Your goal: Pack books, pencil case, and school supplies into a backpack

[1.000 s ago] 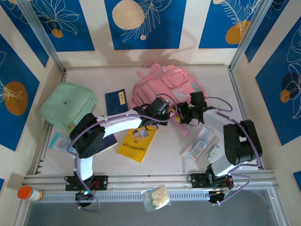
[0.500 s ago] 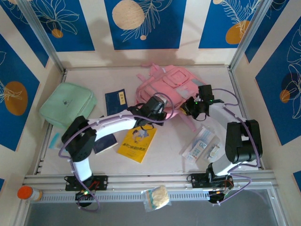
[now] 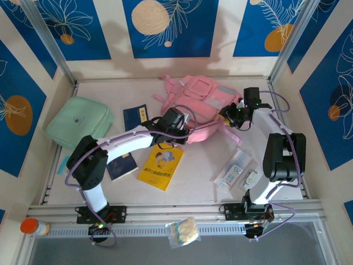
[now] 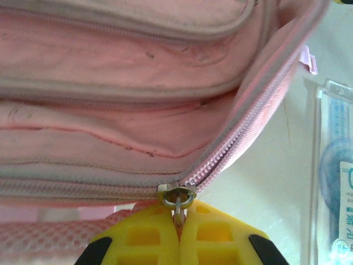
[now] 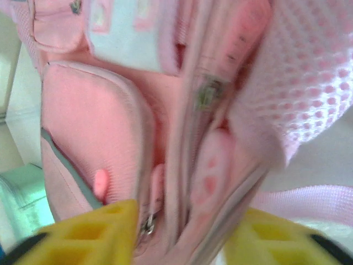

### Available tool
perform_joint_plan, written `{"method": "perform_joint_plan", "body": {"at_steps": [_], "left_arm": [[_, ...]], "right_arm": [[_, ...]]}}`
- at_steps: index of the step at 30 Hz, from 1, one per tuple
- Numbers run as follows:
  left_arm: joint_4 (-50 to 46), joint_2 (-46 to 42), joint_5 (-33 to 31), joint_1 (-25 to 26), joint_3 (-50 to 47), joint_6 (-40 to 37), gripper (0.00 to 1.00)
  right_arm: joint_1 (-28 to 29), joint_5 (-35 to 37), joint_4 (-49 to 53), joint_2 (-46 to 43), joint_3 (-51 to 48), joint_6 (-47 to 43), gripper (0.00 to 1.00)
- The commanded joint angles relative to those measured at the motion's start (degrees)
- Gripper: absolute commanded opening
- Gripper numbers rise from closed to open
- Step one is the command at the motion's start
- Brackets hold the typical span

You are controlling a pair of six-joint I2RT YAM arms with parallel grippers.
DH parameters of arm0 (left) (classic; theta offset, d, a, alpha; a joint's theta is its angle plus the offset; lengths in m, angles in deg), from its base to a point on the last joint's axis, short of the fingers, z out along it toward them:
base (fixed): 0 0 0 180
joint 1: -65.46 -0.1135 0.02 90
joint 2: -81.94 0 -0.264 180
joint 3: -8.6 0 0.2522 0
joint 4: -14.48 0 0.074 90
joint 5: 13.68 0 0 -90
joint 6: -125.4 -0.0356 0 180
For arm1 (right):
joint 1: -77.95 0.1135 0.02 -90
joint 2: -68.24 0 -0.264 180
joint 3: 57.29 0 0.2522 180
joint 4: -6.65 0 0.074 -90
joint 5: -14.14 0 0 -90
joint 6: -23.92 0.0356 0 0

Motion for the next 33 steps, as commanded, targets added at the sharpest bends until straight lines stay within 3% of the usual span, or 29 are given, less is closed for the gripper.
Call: {"method": "perform_joint_plan", "body": {"at_steps": [1, 6, 11, 18, 22, 28, 33], "left_arm": [[0.62, 1.28, 2.36, 0.66, 2.49, 2.70, 0.00], [1.32, 0.84, 2.09, 0.67, 1.93, 2.64, 0.00], [1.40, 0.39, 2.25, 0.64, 1.60, 2.15, 0.00], [2.37, 0.22, 2.44, 0.65, 1.56, 2.63, 0.00], [3.15, 0.24, 2.95, 0.65, 1.65, 2.78, 0.00], [1.94, -0.30, 2.56, 0.66, 2.27, 2.01, 0.00], [-2.03, -3.10, -2.80, 0.57, 0.95, -0.28, 0.00]], "right_arm": [[-0.53, -0.66, 0.92, -4.45, -1.22, -0.37, 0.57], [0.19, -4.49, 2.12, -10.54, -8.36, 4.12, 0.79], [5.96, -6.44, -3.87, -15.18, -15.35, 13.46, 0.91], [13.66, -0.80, -12.76, -11.68, -16.64, 24.79, 0.91], [16.28, 2.53, -13.84, -6.73, -13.09, 26.12, 0.79], [18.10, 4.85, -11.93, -1.82, -8.89, 21.52, 0.49], [17.13, 7.05, -4.13, -1.70, -6.59, 9.03, 0.09]]}}
